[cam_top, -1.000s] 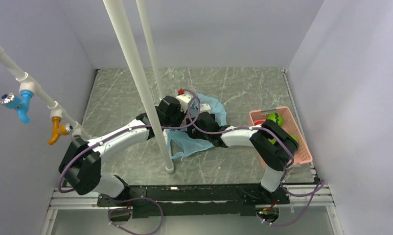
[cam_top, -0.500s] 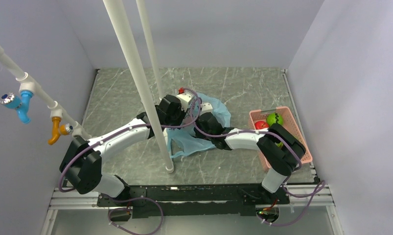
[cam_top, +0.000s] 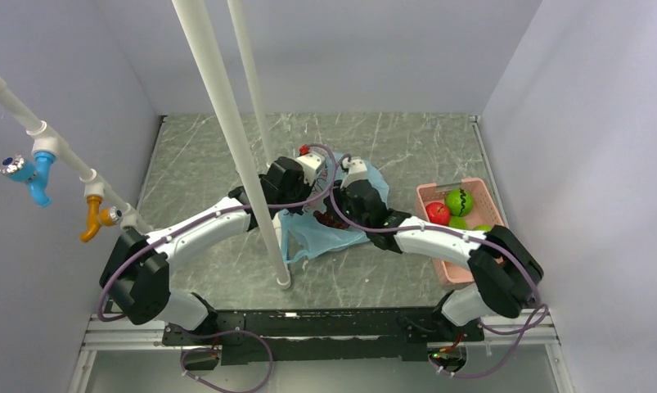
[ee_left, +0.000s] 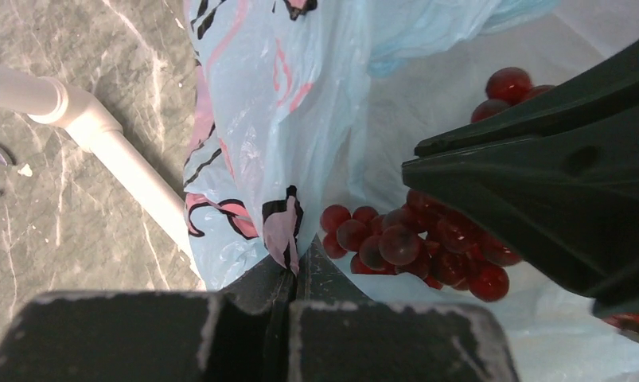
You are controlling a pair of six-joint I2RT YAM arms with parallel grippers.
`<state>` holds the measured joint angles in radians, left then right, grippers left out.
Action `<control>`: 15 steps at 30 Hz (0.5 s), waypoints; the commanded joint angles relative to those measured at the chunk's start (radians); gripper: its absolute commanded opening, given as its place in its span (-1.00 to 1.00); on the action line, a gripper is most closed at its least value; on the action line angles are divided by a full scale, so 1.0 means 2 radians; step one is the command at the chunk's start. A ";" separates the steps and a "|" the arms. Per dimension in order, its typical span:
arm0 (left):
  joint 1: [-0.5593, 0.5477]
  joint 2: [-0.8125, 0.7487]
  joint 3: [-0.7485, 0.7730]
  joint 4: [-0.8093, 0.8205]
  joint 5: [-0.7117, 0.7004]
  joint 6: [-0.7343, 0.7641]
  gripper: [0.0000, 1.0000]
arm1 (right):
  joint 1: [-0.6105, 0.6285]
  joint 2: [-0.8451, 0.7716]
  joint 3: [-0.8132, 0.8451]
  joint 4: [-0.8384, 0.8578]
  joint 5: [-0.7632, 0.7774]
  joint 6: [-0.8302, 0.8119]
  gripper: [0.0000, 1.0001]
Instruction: Take the fake fruits out of the plastic bag
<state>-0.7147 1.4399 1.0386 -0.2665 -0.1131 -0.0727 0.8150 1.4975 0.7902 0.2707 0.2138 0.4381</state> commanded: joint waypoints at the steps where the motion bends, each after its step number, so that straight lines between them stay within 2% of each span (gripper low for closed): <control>1: -0.001 0.006 0.017 0.004 -0.001 -0.004 -1.00 | -0.005 -0.058 -0.011 0.036 -0.010 0.015 -1.00; 6: 0.000 0.010 0.019 0.004 0.009 -0.002 -1.00 | -0.009 -0.090 -0.035 0.047 -0.013 0.019 -1.00; 15: -0.001 0.046 0.041 -0.016 0.051 -0.005 -1.00 | -0.012 -0.108 -0.008 0.050 -0.035 0.021 -1.00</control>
<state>-0.7147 1.5173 1.0710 -0.2867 -0.0570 -0.0731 0.7940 1.3403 0.7227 0.2890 0.1703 0.4675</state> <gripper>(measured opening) 0.012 0.060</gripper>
